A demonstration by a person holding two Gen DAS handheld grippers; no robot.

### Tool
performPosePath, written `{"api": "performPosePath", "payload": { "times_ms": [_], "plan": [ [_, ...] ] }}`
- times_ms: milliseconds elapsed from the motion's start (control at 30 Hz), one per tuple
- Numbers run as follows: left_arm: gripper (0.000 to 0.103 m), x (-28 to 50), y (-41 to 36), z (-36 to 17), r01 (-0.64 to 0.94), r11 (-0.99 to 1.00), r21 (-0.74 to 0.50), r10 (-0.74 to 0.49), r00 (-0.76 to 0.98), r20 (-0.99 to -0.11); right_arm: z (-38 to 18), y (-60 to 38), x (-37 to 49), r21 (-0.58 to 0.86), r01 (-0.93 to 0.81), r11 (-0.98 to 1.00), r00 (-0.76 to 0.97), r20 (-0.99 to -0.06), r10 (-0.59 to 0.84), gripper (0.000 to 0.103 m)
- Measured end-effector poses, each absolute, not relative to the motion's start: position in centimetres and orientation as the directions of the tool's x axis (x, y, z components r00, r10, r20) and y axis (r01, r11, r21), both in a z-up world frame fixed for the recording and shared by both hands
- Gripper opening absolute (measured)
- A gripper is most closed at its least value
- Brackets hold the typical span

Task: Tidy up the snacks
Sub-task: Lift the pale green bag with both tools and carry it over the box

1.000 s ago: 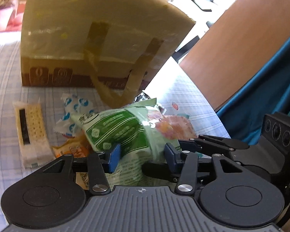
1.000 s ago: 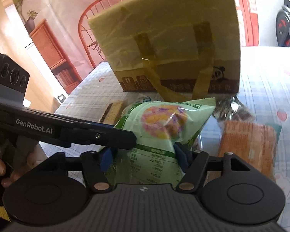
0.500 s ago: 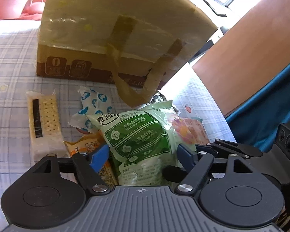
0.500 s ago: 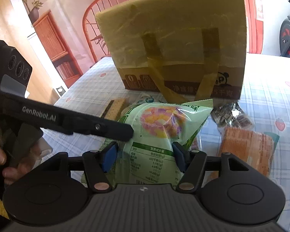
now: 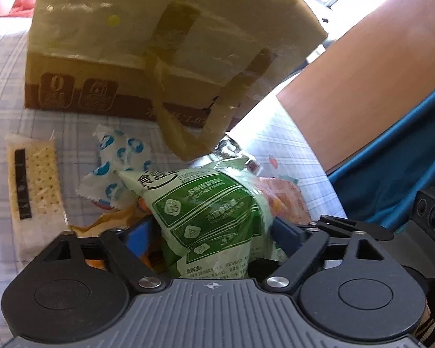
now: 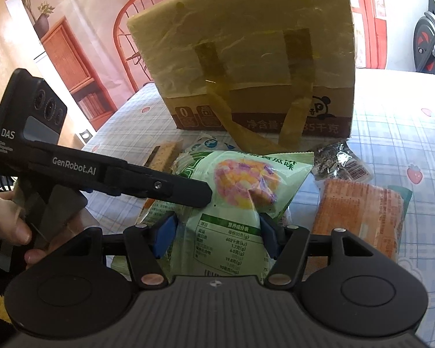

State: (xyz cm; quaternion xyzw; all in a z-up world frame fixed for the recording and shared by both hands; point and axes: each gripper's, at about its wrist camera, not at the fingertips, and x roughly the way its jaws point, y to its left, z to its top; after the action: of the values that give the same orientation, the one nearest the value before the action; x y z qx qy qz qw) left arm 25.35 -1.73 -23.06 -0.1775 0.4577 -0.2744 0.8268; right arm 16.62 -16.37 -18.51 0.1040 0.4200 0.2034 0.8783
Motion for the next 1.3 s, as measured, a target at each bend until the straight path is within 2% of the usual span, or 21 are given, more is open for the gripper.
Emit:
{"api": "performPosePath", "payload": {
  "times_ms": [333,733,1000,1200,1300],
  "plan": [
    [0.082,23.7,-0.8,-18.2,0.394,0.777,-0.491,-0.629,0.525,-0.574,-14.9,-15.6,15.9,0.283,-0.336,0.898,0.636,-0.635,0.438,0.062],
    [0.082,22.7,0.5,-8.8,0.425,0.810,-0.405,-0.581,0.676,-0.454,-6.9,-14.1,16.7,0.179,-0.448,0.876,0.738,-0.479,0.475,0.062],
    [0.082,25.8,1.1,-3.7,0.425,0.818,-0.388,-0.568,0.703,-0.429,-2.3,-13.4,20.0,0.127,-0.483,0.866,0.768,-0.413,0.489,0.062],
    [0.083,29.7,1.4,0.1,0.425,0.834,-0.350,-0.545,0.731,-0.410,0.9,-14.2,25.2,0.140,-0.490,0.860,0.781,-0.369,0.505,0.062],
    [0.083,33.1,1.4,0.4,0.400,0.837,-0.373,-0.537,0.730,-0.423,1.7,-15.1,28.9,0.166,-0.492,0.854,0.777,-0.359,0.518,0.062]
  ]
}}
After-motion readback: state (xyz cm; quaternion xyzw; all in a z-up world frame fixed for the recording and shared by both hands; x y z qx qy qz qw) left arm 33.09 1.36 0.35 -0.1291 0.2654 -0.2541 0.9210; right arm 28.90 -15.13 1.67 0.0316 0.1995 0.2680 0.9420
